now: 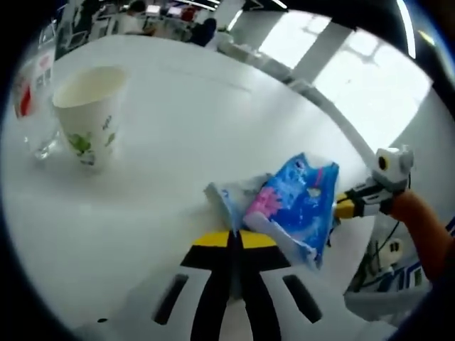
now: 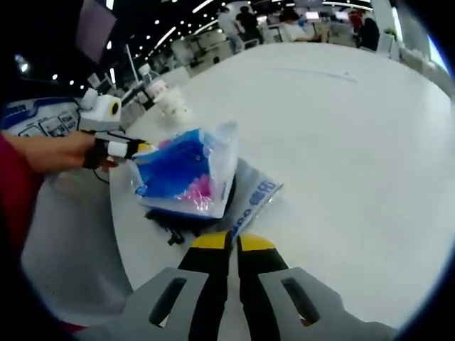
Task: Arrange the tabletop items into an orderly group along one side of the table until the central work area is clear of visible clutter.
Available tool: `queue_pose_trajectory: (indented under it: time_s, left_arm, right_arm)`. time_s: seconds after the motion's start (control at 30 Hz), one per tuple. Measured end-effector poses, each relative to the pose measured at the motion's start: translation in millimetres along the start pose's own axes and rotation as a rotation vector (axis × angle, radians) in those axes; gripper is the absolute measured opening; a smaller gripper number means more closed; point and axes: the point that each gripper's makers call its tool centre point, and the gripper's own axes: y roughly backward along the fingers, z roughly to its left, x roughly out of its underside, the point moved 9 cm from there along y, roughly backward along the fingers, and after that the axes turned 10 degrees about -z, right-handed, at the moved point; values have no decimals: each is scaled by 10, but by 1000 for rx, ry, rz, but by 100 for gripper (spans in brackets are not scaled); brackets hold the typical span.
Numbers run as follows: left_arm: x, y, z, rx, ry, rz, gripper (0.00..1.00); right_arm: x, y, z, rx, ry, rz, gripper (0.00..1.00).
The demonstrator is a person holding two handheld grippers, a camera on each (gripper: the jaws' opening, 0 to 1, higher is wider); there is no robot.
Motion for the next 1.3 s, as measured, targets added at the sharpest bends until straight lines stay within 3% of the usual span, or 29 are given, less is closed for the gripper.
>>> queue_pose_trajectory:
  time_s: [0.43, 0.7, 0.97, 1.3]
  left_arm:
    - [-67, -13, -5, 21, -10, 7, 0]
    - [-185, -27, 10, 23, -18, -8, 0]
    - [-369, -42, 90, 7, -12, -48, 0]
    - [-558, -81, 181, -16, -60, -119, 0]
  right_arm:
    - [-54, 19, 35, 26, -5, -14, 3]
    - [-201, -3, 0, 29, 12, -24, 3]
    - [-443, -61, -31, 23, 42, -48, 3]
    - [-649, -177, -61, 17, 67, -72, 3]
